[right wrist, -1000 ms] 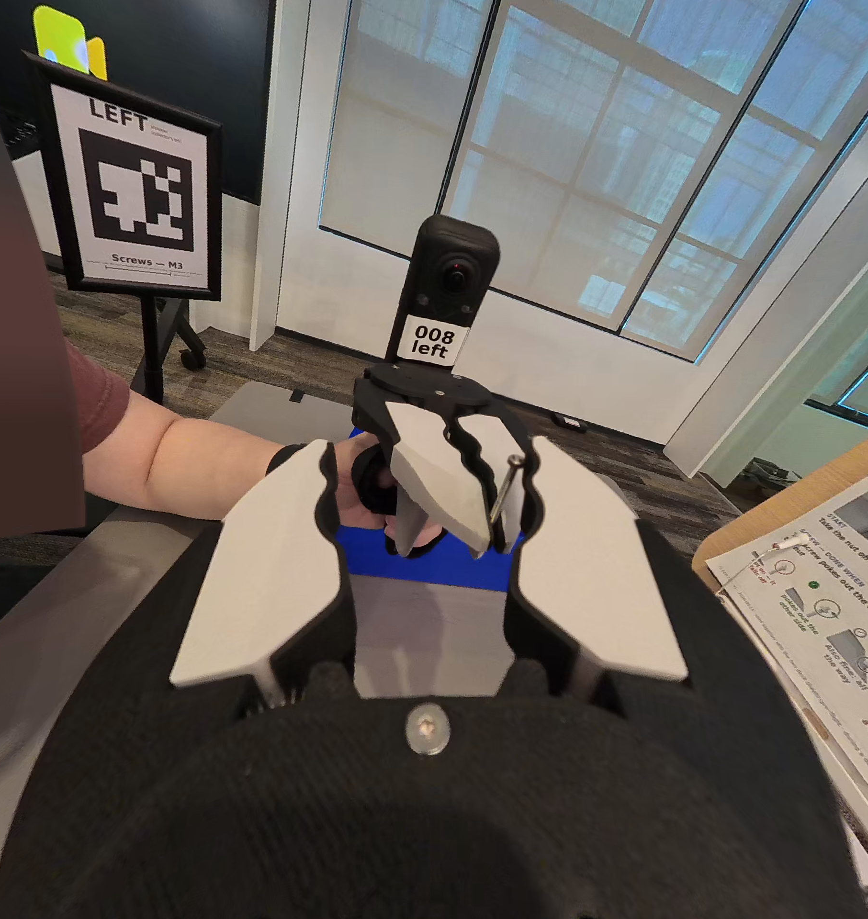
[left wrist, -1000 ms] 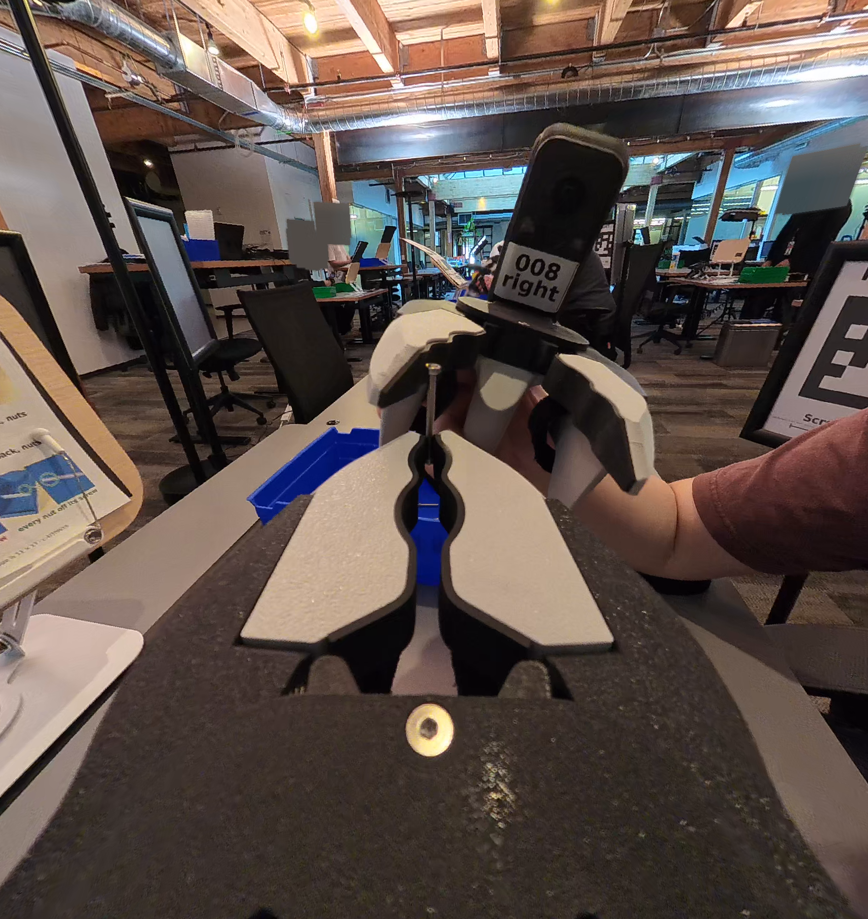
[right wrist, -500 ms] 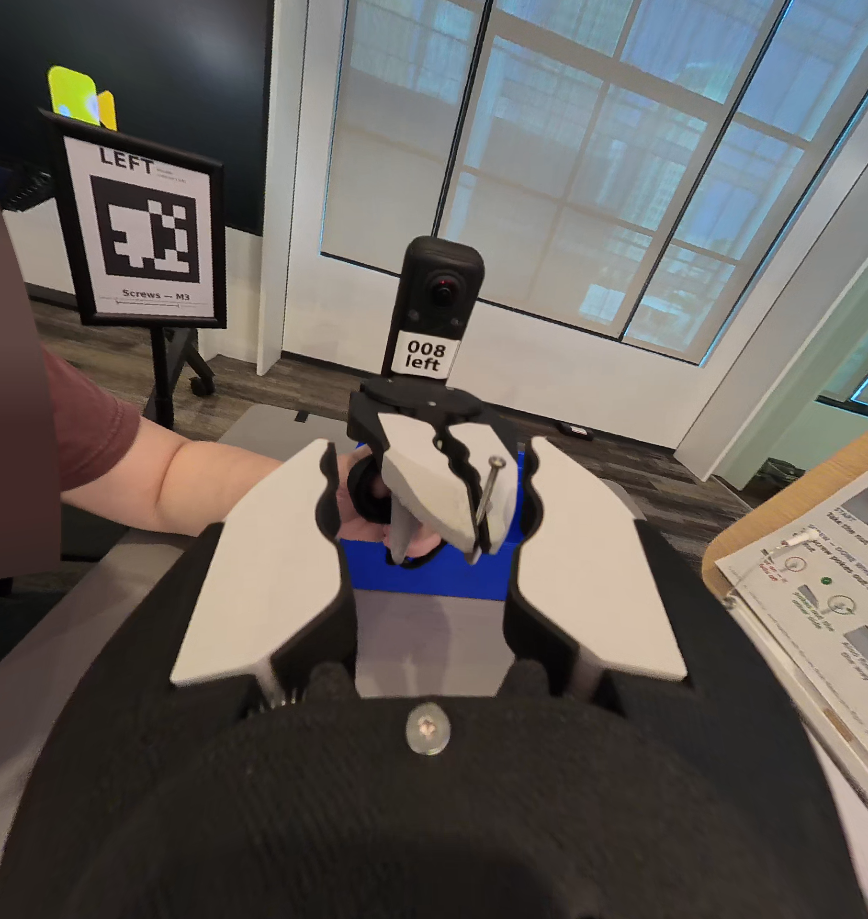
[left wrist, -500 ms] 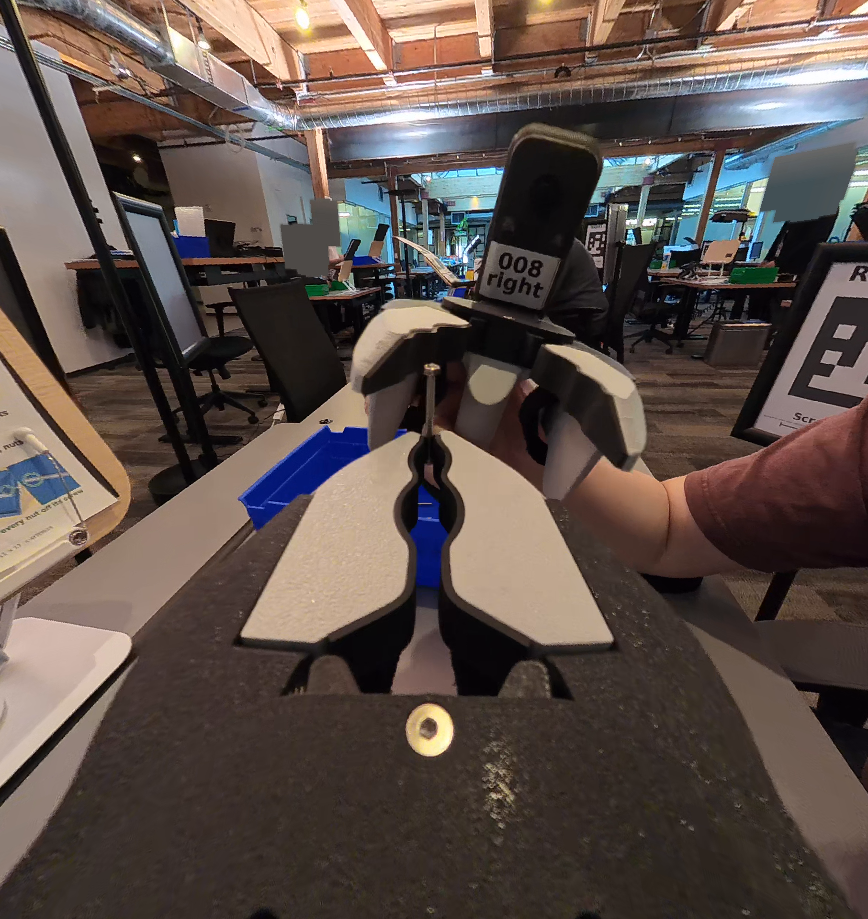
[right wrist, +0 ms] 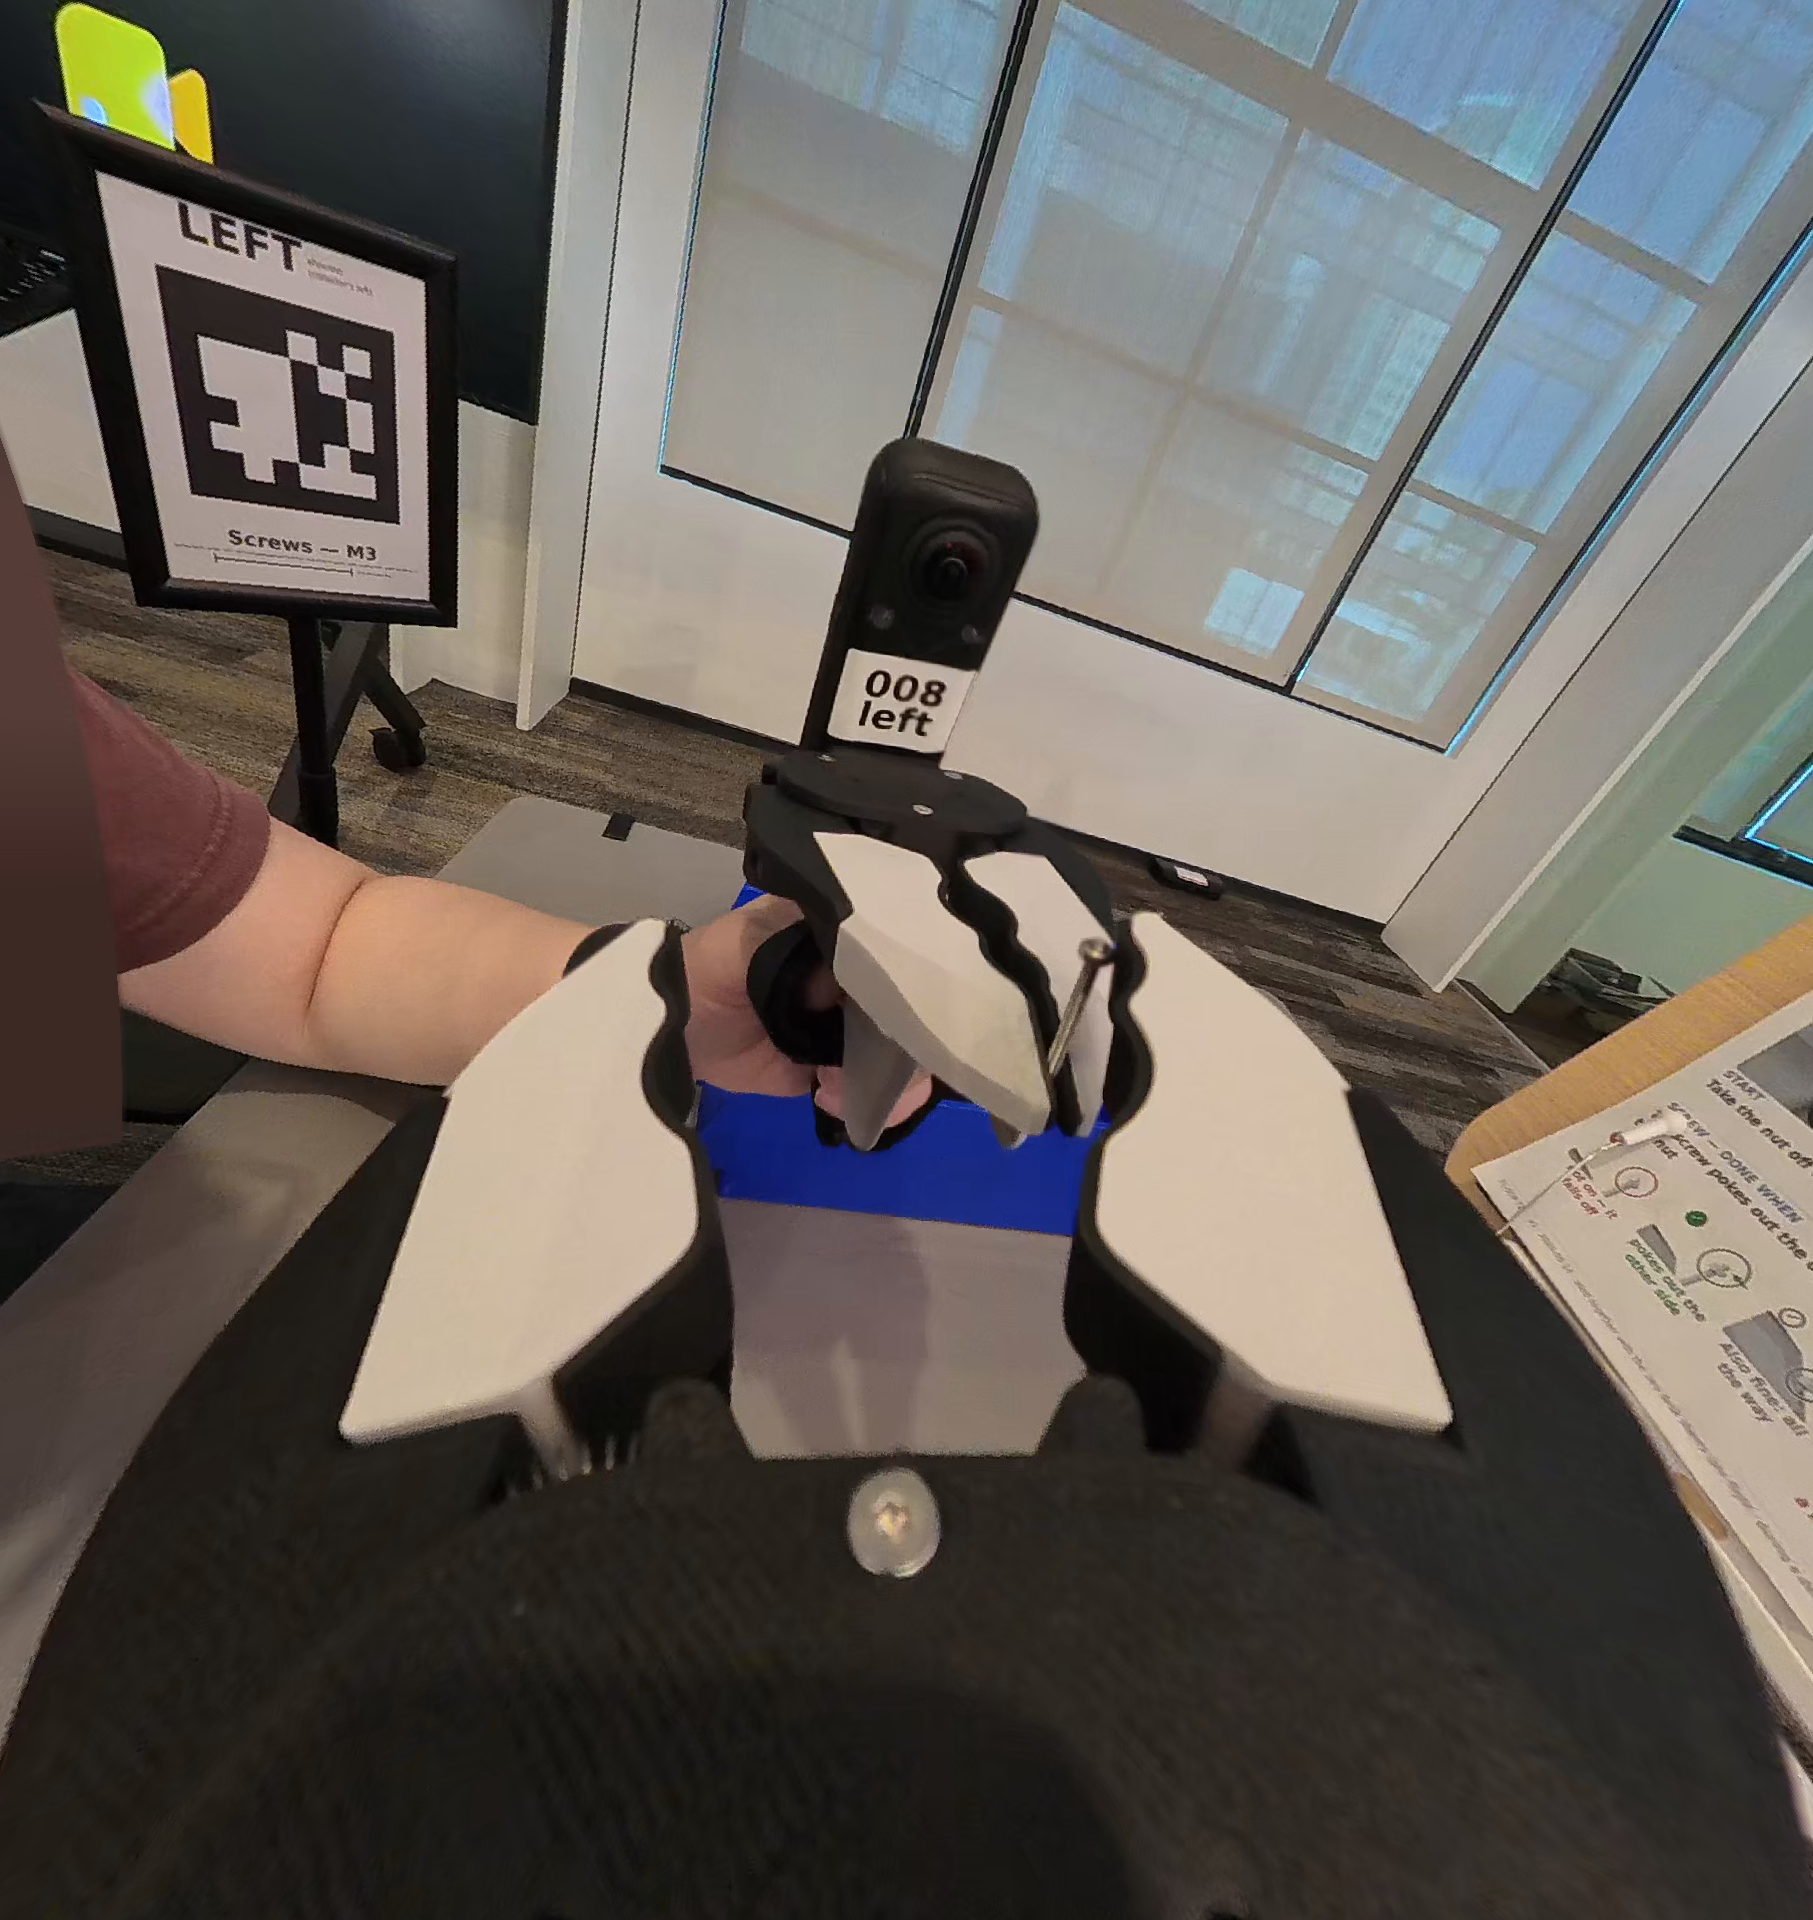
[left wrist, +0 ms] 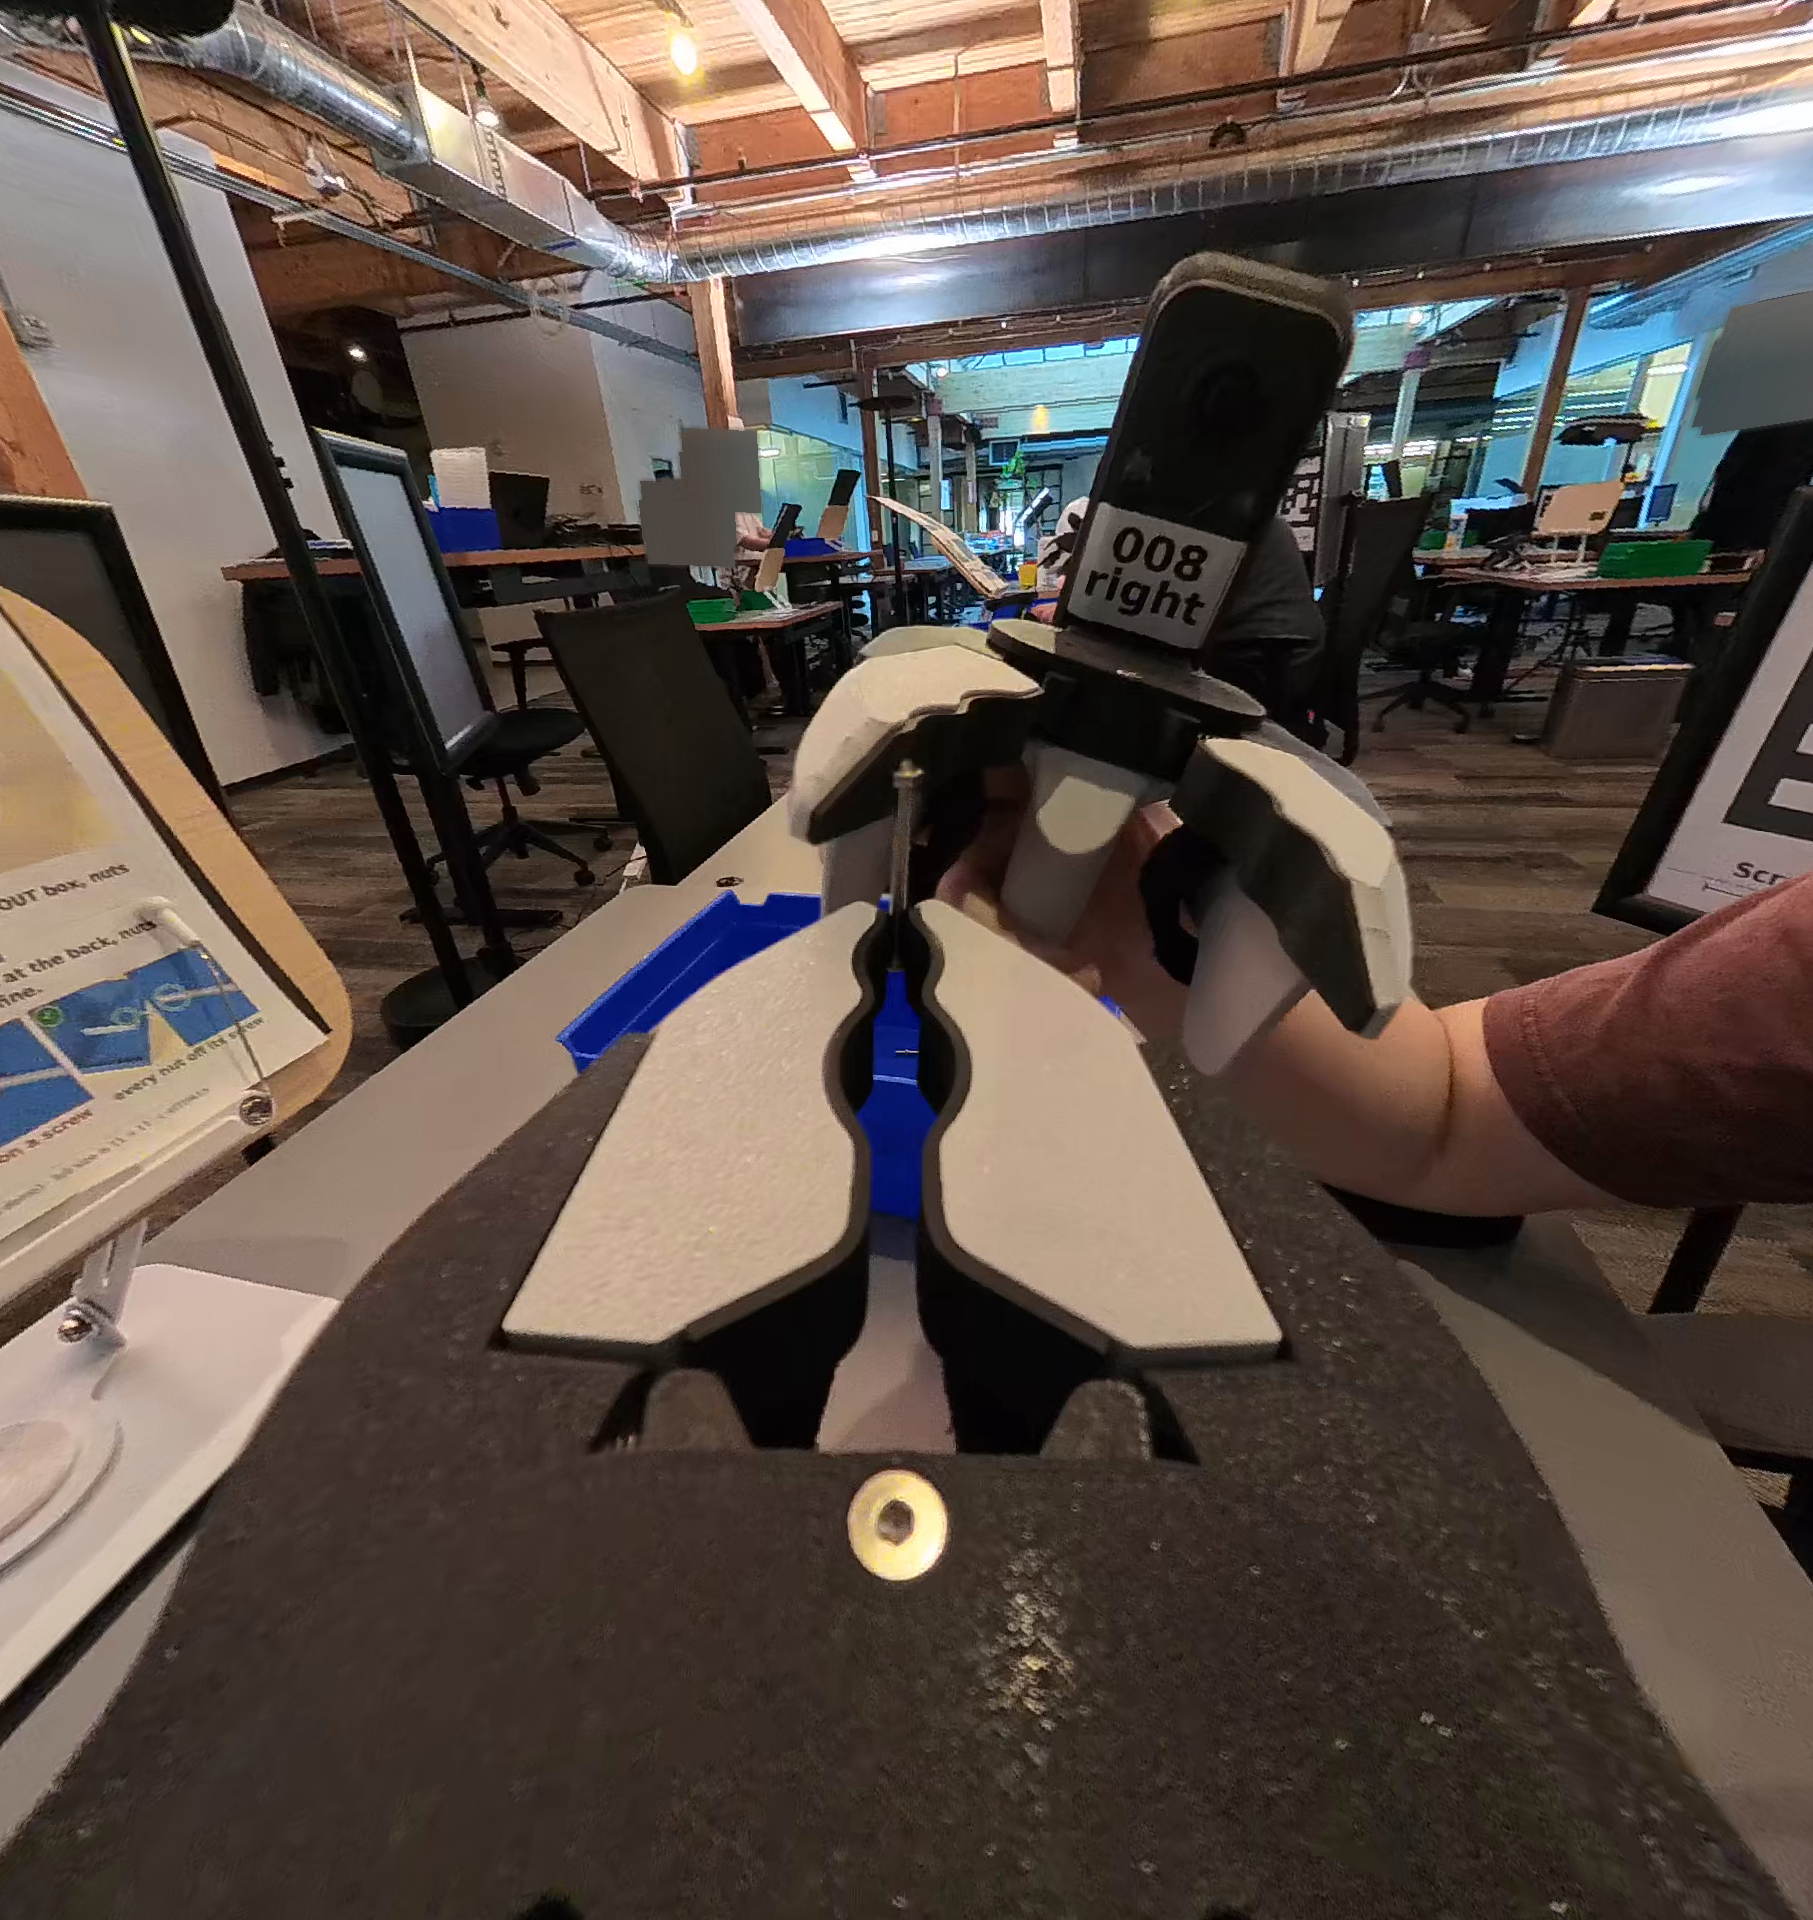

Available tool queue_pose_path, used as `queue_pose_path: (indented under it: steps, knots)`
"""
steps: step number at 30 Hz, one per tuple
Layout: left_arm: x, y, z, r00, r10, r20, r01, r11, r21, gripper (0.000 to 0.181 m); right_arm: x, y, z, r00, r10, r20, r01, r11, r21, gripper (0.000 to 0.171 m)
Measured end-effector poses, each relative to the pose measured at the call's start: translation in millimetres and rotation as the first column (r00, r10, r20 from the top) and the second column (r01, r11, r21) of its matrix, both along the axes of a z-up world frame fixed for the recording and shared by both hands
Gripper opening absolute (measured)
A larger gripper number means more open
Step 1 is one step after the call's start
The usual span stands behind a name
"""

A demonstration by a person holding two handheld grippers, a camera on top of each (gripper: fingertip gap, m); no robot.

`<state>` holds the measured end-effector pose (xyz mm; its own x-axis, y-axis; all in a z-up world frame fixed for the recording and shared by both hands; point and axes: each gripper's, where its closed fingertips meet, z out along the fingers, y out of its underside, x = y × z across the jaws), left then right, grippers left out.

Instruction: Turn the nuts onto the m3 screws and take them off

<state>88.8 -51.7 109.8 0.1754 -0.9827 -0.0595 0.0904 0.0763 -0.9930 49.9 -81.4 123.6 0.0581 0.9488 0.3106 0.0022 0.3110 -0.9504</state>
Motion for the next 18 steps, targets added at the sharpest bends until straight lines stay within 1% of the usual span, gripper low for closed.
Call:
queue_pose_path:
  steps: [4,7,10,13,18]
  knots:
    - [-5,3,4,1.0,0.007,0.028,-0.006,1.0,-0.018,0.002,5,2,3,1.0,-0.007,0.0,0.007,1.0,-0.001,0.078]
    - [-1,0,1,1.0,-0.019,0.022,0.019,1.0,-0.02,0.002,8,5,7,0.999,-0.016,-0.029,0.016,1.0,-0.014,0.078]
    - [9,-8,-3,0.999,-0.05,0.0,0.05,0.999,-0.016,0.002,4,3,8,0.999,0.005,-0.05,-0.007,0.999,-0.041,0.08]
    - [15,-12,-7,0.998,-0.063,-0.015,0.063,0.998,-0.015,0.002,-2,-2,2,0.999,0.023,-0.028,-0.024,0.999,-0.036,0.08]
    - [11,-10,-4,0.999,-0.048,0.003,0.048,0.999,-0.017,0.002,-7,-7,-2,0.999,0.034,-0.006,-0.034,0.999,-0.019,0.082]
